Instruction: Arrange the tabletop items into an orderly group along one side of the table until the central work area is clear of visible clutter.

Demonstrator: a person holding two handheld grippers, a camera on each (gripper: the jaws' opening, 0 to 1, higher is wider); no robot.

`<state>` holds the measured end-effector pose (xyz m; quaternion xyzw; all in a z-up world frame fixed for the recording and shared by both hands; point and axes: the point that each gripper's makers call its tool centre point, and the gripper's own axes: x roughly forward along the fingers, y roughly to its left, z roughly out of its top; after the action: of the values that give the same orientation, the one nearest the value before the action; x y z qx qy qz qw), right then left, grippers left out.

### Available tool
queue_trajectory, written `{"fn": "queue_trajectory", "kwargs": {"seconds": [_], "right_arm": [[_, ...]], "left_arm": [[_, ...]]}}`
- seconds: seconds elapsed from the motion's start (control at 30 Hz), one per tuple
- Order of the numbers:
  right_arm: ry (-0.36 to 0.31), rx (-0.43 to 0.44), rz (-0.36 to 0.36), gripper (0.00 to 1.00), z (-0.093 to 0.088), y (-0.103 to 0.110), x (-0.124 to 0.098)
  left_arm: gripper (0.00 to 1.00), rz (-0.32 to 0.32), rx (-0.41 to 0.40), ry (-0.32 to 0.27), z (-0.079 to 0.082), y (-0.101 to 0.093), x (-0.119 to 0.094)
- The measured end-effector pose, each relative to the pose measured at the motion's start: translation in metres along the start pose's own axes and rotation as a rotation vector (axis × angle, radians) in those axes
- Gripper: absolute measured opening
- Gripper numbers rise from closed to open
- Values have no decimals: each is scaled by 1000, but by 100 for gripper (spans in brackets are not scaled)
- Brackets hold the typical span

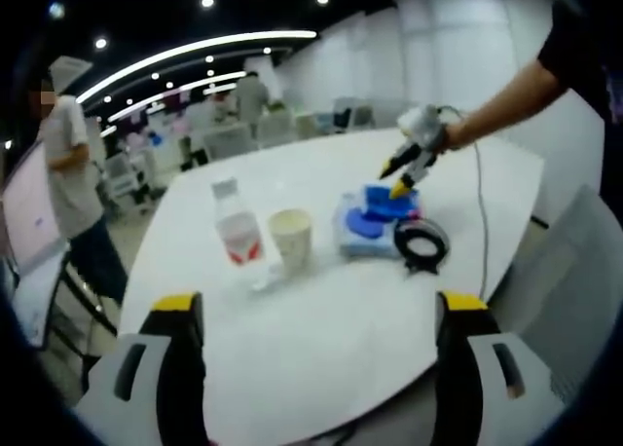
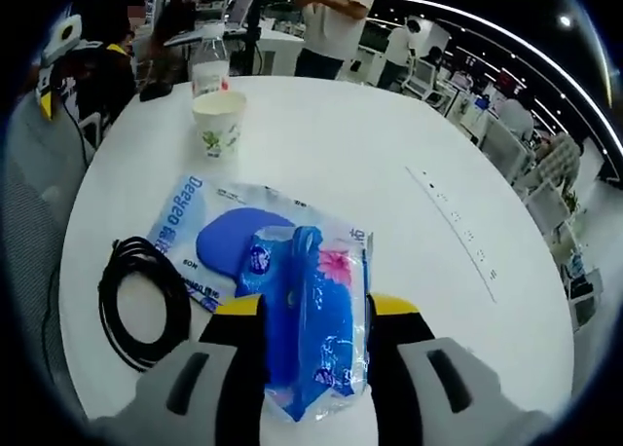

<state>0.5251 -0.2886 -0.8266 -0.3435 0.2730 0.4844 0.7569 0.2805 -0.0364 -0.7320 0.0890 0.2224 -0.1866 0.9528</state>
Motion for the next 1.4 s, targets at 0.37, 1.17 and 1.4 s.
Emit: {"fn": "queue_trajectory", "kwargs": {"seconds": [0.37,1.17,1.4], "right_arm": [[72,-100,56,9,-9,7,8],[59,-349,52,1,15,15,-35],[51,-387,28,1,19,11,-53]], "left_arm": [[92,-4,-6,9,-1,-1,-1],[93,-18,12,-2,0,-3,-2],[96,-18,8,-6,1,-1,-2]]}}
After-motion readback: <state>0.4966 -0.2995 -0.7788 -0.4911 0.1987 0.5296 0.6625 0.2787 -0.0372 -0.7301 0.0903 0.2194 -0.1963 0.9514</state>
